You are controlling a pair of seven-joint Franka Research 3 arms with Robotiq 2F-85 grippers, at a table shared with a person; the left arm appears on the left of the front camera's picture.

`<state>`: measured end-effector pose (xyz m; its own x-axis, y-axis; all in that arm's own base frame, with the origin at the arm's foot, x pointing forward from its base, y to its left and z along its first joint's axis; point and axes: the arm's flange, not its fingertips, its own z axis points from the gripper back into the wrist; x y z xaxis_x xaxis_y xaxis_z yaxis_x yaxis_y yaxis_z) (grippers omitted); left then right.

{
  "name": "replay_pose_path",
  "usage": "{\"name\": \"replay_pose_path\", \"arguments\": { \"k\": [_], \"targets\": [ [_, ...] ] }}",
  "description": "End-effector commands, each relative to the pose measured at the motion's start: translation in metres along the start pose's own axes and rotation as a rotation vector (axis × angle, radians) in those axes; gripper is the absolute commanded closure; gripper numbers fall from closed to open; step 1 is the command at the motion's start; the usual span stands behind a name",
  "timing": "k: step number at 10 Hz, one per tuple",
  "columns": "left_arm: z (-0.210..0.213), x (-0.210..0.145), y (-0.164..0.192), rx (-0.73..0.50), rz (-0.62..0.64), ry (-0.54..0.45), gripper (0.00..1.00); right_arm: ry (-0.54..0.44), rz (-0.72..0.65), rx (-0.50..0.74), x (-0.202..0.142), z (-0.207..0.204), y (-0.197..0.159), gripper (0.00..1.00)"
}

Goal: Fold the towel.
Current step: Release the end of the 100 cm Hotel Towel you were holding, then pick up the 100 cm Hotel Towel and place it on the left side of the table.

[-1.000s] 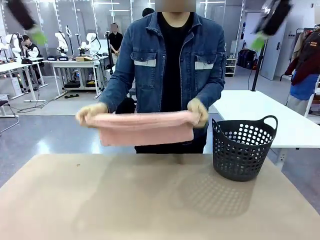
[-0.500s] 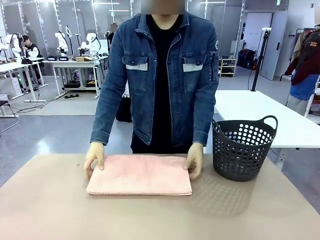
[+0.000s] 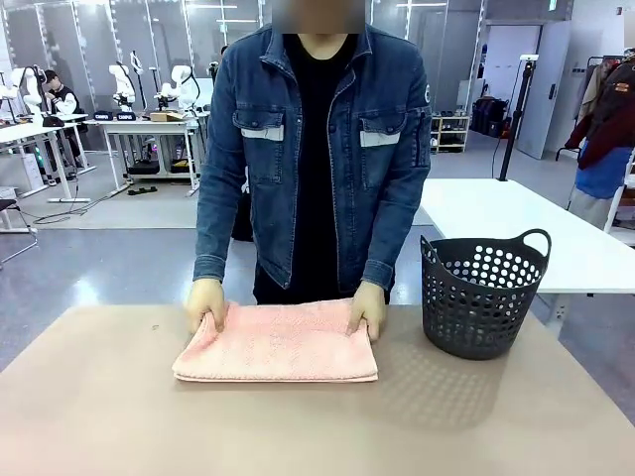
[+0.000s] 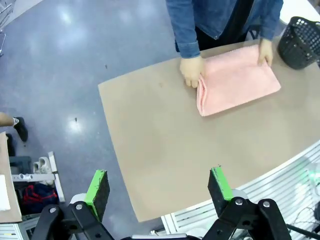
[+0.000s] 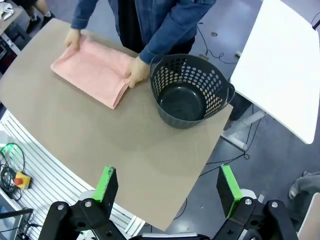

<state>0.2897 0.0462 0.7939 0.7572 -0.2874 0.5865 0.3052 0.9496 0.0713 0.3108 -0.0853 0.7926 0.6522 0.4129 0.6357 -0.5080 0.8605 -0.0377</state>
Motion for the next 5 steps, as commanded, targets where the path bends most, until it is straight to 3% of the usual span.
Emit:
{"name": "replay_pose_path", "arguments": {
  "k": [1, 5],
  "targets": [
    [0.0002, -0.0018, 0.0006, 0.001, -0.005, 0.010, 0.00, 0.006, 0.008, 0.002, 0.0003, 0.0019, -0.0008, 0.00],
    [0.0002, -0.0018, 0.0006, 0.001, -0.005, 0.010, 0.00, 0.006, 0.008, 0.002, 0.0003, 0.0019, -0.0008, 0.00]
  ]
}}
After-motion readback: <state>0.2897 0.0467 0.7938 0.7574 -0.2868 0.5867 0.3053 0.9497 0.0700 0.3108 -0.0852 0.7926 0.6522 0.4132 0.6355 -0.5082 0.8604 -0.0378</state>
